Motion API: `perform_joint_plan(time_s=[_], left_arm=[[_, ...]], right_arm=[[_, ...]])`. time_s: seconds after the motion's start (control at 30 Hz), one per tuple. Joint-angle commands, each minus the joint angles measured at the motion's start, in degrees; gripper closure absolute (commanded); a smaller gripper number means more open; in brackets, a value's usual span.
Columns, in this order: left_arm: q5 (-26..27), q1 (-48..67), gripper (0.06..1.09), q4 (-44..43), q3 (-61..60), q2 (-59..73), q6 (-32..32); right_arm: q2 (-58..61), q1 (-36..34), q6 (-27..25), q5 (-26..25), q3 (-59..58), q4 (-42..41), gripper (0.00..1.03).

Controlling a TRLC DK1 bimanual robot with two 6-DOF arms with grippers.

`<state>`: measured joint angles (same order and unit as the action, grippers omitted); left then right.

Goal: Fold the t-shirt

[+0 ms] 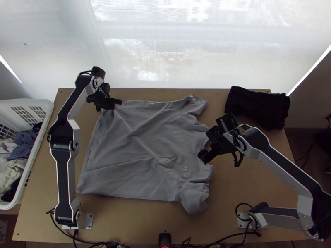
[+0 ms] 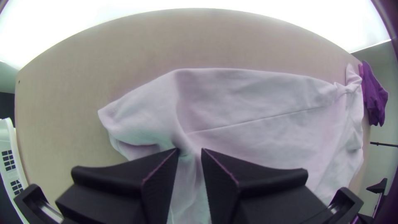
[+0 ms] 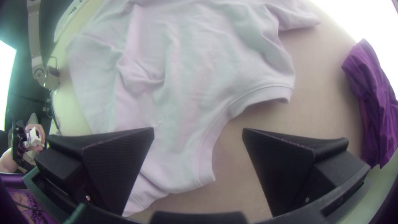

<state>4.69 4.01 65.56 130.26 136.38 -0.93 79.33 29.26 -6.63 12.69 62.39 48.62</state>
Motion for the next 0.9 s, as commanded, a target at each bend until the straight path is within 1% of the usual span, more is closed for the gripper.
perform_joint_plan(time_s=[0.0,0.07,0.1,0.27,0.37,0.5,0.6,0.73,0.87], left_arm=[[-0.3,-0.1,0.94,-1.9,0.0,0.0,-0.2],[-0.6,-0.1,1.04,-2.6,0.0,-0.4,-0.3],[-0.7,-0.1,1.05,-2.9,0.0,-0.8,-0.3],[-1.7,-0.1,1.05,-3.4,0.0,-2.5,-0.7],[-2.3,-0.2,1.05,-3.4,0.0,-3.4,-1.0],[-2.4,-1.3,1.05,-3.4,0.0,-4.1,-0.9],[-2.4,-2.2,1.05,-3.4,-0.1,-4.5,-0.9],[-2.4,-2.7,1.05,-3.2,-0.5,-4.9,-0.9],[-2.4,-2.8,1.05,-2.9,-0.9,-5.0,-1.0]], right_arm=[[-0.3,0.0,0.2,0.2,-0.3,0.0,0.04],[-0.3,0.0,0.2,0.2,-0.3,0.0,0.04],[-0.2,0.0,0.2,0.2,-0.3,-0.1,0.04],[1.4,-0.3,-0.1,0.1,0.5,-2.7,0.04],[5.6,-3.4,-0.4,0.0,3.1,-8.8,0.04],[15.5,-8.1,-0.1,0.0,12.1,-12.3,0.04],[23.2,-10.1,0.0,-0.7,19.9,-13.9,0.05],[32.1,-11.2,-0.7,-1.4,30.0,-14.3,0.05],[38.8,-11.1,-3.2,-1.7,38.3,-14.3,0.05]])
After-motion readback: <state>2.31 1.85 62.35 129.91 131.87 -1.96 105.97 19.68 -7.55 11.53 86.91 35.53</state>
